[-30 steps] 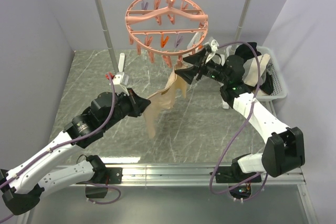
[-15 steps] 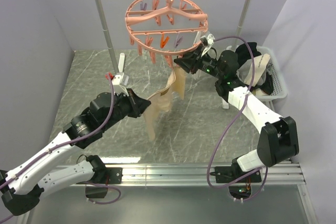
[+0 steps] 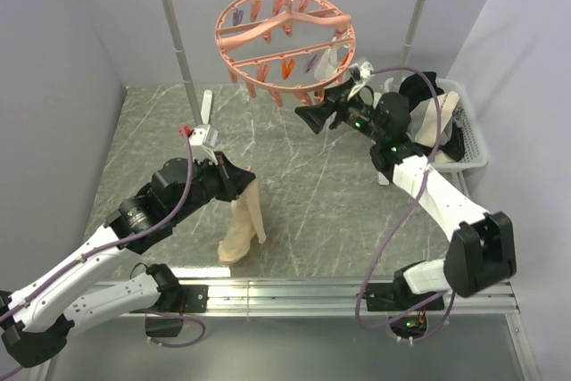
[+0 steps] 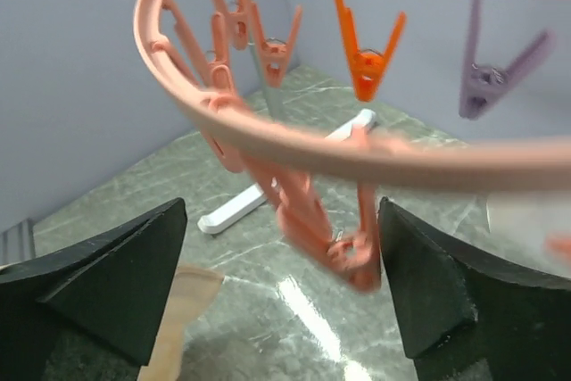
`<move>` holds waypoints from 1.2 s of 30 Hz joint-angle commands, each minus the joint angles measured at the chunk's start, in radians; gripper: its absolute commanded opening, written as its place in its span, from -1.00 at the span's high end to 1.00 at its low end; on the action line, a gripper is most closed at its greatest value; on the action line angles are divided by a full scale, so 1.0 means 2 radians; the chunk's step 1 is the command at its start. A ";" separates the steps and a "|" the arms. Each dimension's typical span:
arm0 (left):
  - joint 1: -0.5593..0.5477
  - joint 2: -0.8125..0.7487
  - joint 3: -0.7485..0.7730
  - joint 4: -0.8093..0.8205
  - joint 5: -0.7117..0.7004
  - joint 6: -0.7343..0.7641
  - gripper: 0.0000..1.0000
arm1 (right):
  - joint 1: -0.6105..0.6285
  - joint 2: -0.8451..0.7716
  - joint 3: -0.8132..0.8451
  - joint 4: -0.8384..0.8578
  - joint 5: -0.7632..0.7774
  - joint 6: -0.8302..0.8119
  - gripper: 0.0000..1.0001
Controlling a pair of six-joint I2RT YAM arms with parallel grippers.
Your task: Remove the underwear clipped to the hanger
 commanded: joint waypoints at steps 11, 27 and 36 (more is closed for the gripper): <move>-0.001 0.018 0.007 0.061 0.032 -0.005 0.99 | 0.084 -0.178 -0.214 0.017 0.096 0.001 -1.00; -0.003 0.047 0.017 0.090 0.065 -0.022 0.99 | 0.332 -0.083 -0.269 0.090 0.289 -0.009 -1.00; -0.012 0.029 0.015 0.101 0.097 -0.047 0.99 | 0.364 0.057 -0.199 0.090 0.596 0.034 -1.00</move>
